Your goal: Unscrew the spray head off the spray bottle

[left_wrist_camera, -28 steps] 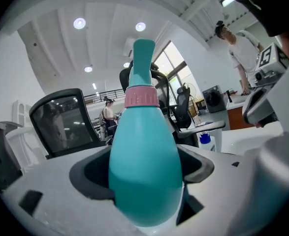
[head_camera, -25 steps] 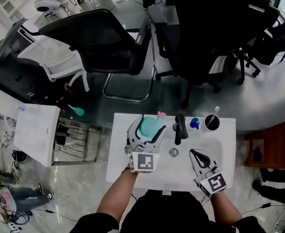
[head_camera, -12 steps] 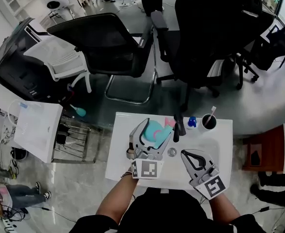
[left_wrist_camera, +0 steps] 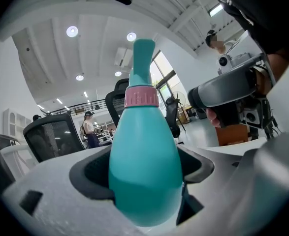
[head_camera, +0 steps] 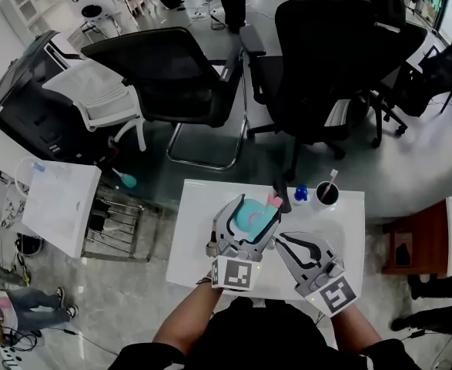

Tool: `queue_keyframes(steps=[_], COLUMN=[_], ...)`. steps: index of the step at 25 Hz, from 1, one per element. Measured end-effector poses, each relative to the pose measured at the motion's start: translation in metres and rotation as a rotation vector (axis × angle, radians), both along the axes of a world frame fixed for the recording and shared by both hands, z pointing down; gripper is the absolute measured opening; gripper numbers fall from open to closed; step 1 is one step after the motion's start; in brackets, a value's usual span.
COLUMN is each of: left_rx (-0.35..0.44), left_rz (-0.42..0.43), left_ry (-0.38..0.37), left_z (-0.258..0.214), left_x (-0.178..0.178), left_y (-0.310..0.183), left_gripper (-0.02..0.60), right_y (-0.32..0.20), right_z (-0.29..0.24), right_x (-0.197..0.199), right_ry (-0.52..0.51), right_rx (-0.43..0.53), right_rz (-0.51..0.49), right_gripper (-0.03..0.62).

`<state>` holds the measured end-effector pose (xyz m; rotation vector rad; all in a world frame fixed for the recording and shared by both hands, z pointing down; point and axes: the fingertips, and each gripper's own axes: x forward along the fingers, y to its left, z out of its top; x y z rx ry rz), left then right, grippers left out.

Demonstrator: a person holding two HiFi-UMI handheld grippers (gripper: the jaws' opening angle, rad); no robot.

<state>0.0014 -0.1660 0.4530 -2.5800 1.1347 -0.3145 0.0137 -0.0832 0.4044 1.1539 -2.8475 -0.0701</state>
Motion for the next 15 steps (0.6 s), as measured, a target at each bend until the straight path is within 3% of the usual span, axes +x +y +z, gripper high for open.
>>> queue_keyframes(steps=[10, 15], left_rx=[-0.012, -0.027], left_rz=[0.043, 0.069], left_ry=[0.023, 0.038], left_z=[-0.006, -0.01], left_x=[0.013, 0.018], left_y=[0.016, 0.023], left_gripper=[0.4, 0.4], right_y=[-0.001, -0.008], right_z=[-0.019, -0.027], right_x=[-0.015, -0.018], right_ry=[0.013, -0.013], right_rx=[0.042, 0.039], right_rz=[-0.021, 0.016], right_gripper=[0.107, 0.141])
